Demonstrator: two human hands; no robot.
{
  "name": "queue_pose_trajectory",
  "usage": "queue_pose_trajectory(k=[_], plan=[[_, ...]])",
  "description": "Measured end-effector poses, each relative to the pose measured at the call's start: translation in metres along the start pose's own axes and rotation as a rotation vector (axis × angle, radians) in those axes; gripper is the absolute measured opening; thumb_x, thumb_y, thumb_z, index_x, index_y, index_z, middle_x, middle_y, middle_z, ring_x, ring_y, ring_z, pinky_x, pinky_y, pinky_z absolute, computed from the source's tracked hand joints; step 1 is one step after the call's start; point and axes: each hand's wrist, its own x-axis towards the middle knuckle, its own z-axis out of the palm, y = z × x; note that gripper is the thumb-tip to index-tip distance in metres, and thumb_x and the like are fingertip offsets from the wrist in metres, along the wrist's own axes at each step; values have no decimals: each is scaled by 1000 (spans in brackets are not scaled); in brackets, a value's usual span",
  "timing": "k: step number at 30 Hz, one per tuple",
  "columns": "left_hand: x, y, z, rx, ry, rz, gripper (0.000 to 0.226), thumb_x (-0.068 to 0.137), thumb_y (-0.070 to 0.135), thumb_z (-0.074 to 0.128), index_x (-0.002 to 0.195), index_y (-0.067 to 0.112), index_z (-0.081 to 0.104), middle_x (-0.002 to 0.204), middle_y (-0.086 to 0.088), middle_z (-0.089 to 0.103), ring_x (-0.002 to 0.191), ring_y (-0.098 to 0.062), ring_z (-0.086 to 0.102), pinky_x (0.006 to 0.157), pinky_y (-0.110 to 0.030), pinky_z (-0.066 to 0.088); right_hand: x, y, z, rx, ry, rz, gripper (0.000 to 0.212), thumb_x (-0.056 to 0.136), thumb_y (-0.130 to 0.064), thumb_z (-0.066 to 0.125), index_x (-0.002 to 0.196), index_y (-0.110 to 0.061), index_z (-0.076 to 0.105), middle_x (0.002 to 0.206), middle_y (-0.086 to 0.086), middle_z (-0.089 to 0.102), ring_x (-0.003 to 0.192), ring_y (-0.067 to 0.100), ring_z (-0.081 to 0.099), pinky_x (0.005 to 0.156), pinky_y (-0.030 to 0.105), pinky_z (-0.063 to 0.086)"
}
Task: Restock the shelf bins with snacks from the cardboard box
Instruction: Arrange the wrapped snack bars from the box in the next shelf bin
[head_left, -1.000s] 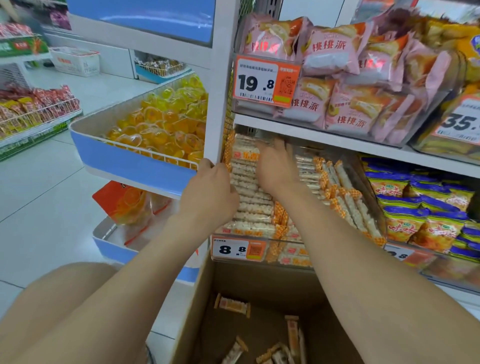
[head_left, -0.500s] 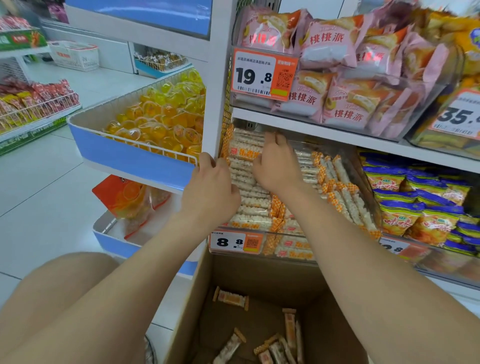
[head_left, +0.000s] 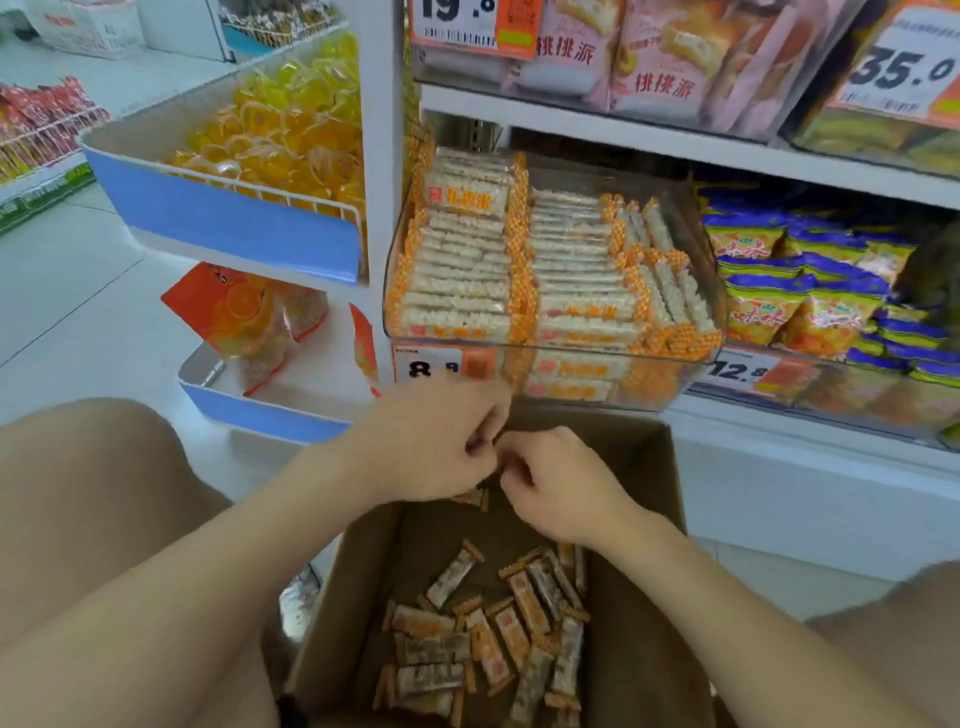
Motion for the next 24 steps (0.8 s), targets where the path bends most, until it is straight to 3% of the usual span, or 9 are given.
queue_pose_trajectory(k=[3, 6, 8, 12, 15, 17, 19, 22, 24], plan=[[4, -13, 57, 151, -425, -117, 7, 96, 26, 58, 101, 31, 60, 94, 10, 59, 86, -14, 59, 61, -31, 39, -2, 43, 40, -21, -416, 255, 35, 102, -19, 54, 134, -28, 66, 121, -3, 69, 104, 15, 68, 89, 38, 61], [6, -34, 110, 132, -452, -253, 15, 102, 20, 54, 110, 28, 63, 110, 1, 63, 97, -20, 62, 71, -33, 47, -12, 74, 78, -85, -606, 460, 42, 105, -23, 53, 147, -20, 57, 147, 9, 57, 134, 29, 56, 106, 41, 53], [3, -54, 148, 81, -449, -395, 18, 102, 17, 55, 115, 25, 64, 113, -2, 65, 97, -21, 64, 78, -36, 56, -19, 87, 100, -67, -677, 527, 44, 106, -26, 52, 149, -15, 52, 150, 12, 52, 138, 31, 52, 109, 41, 51], [-3, -88, 221, 40, -571, -567, 32, 101, 13, 57, 133, 19, 60, 139, -8, 56, 117, -28, 61, 98, -44, 56, -11, 107, 127, -14, -696, 568, 44, 108, -25, 48, 150, -13, 48, 146, 12, 52, 124, 32, 58, 103, 42, 53], [6, -99, 263, 15, -588, -617, 56, 101, 11, 58, 154, 17, 43, 171, -4, 19, 146, -34, 40, 115, -47, 43, 5, 114, 144, -57, -612, 496, 29, 108, -20, 46, 135, -10, 55, 140, 15, 54, 123, 36, 57, 90, 39, 50], [15, -104, 285, -4, -557, -656, 68, 100, 12, 61, 161, 17, 30, 173, -6, 7, 153, -36, 27, 121, -50, 35, 14, 114, 157, -106, -569, 436, 21, 108, -19, 47, 124, -11, 59, 128, 15, 59, 113, 37, 62, 81, 39, 48], [22, -111, 302, 1, -523, -671, 72, 99, 10, 62, 161, 15, 25, 172, -8, 9, 155, -35, 20, 122, -53, 30, 23, 112, 176, -121, -527, 386, 21, 107, -16, 49, 123, -13, 61, 123, 16, 64, 110, 40, 65, 78, 40, 47], [22, -124, 319, 1, -538, -663, 86, 96, 3, 63, 165, 15, 13, 174, -4, 0, 160, -32, 7, 124, -57, 22, 29, 110, 214, 0, -569, 306, 50, 100, -7, 57, 148, -20, 49, 129, 18, 65, 120, 41, 63, 85, 41, 51], [18, -135, 327, 5, -580, -619, 98, 92, 1, 68, 166, 21, 8, 174, 2, -9, 160, -32, 8, 123, -58, 23, 29, 112, 239, 24, -678, 228, 67, 96, -7, 61, 157, -23, 38, 153, 17, 51, 140, 39, 49, 106, 46, 48]])
